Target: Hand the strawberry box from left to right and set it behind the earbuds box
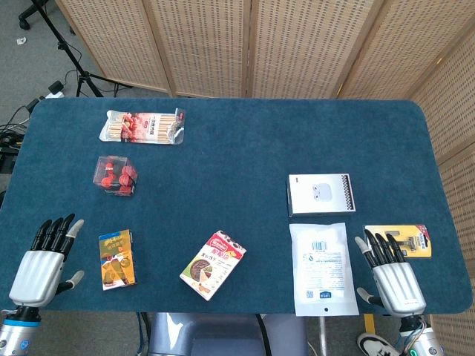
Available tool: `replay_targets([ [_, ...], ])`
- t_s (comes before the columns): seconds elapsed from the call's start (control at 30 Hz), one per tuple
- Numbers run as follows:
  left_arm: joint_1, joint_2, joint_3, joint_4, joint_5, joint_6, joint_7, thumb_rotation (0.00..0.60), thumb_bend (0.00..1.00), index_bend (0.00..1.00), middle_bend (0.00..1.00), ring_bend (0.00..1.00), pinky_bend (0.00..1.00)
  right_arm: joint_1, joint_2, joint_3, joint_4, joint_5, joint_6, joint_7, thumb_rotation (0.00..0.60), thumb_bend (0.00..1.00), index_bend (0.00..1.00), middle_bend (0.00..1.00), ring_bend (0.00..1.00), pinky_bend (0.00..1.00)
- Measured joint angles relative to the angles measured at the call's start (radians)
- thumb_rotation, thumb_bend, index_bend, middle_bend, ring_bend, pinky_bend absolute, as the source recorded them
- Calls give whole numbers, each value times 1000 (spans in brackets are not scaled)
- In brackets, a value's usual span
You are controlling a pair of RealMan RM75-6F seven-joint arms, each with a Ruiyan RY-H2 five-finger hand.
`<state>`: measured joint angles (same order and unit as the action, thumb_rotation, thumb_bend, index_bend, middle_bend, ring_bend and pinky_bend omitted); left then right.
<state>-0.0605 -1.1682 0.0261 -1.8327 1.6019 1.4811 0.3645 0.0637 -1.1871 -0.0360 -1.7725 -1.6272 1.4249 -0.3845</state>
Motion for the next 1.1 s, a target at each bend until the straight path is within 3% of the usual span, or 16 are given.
replay_targets([
  [1.1,-10,-5,-8,-1,-33,-18,9,600,170,0,0,0,0,3,16,9,2,23,2,34,600,53,0,0,0,0],
])
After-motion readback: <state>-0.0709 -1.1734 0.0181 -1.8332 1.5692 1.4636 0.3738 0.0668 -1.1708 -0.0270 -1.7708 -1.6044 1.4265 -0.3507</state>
